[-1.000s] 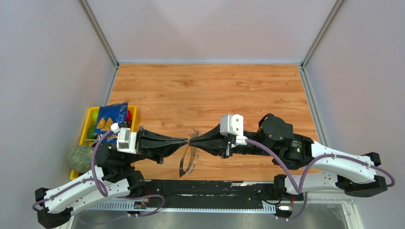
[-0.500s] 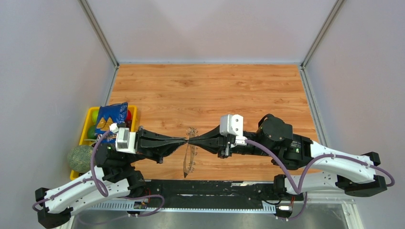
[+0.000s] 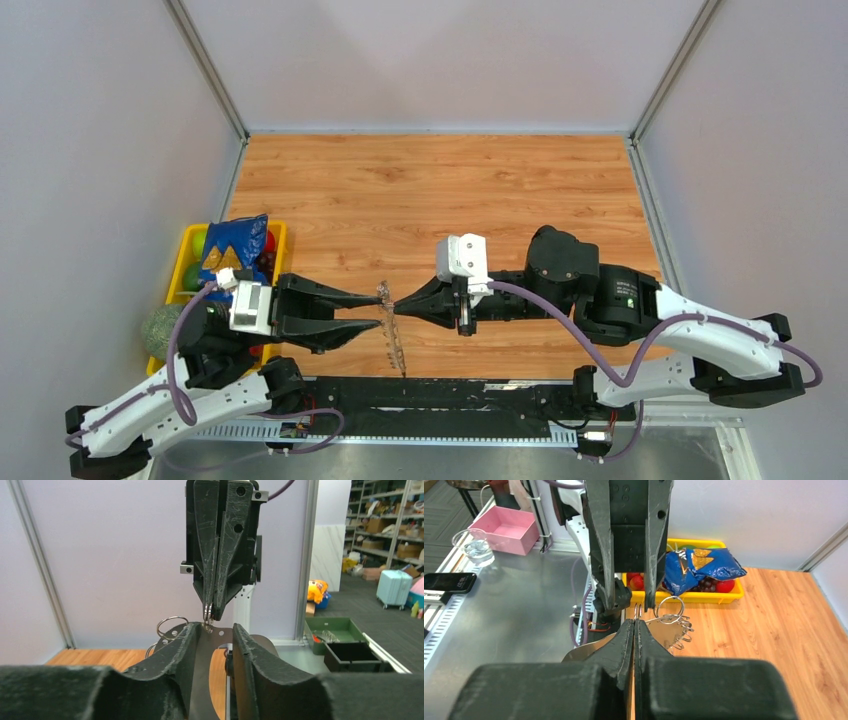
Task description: Put the keys on the keyring
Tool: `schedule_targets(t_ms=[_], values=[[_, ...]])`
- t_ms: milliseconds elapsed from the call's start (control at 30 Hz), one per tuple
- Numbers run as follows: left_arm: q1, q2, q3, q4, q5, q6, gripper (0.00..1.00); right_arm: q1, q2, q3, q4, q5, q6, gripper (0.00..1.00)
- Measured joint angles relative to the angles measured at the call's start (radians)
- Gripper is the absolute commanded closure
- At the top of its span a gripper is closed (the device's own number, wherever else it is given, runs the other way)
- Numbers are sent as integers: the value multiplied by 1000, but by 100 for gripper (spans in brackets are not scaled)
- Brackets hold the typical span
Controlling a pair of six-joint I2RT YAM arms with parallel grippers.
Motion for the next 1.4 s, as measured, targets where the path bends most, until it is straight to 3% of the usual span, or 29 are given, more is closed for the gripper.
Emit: schedule_targets(t_ms=[400, 933, 1400], values=[[0, 16, 171, -276, 38, 121, 56, 0, 84, 131, -204, -115, 37, 100], [0, 119, 320, -573, 96, 127, 64, 0, 146, 204, -328, -89, 54, 100], [0, 137, 343, -667, 104, 122, 70, 0, 178, 236, -360, -61, 54, 100]])
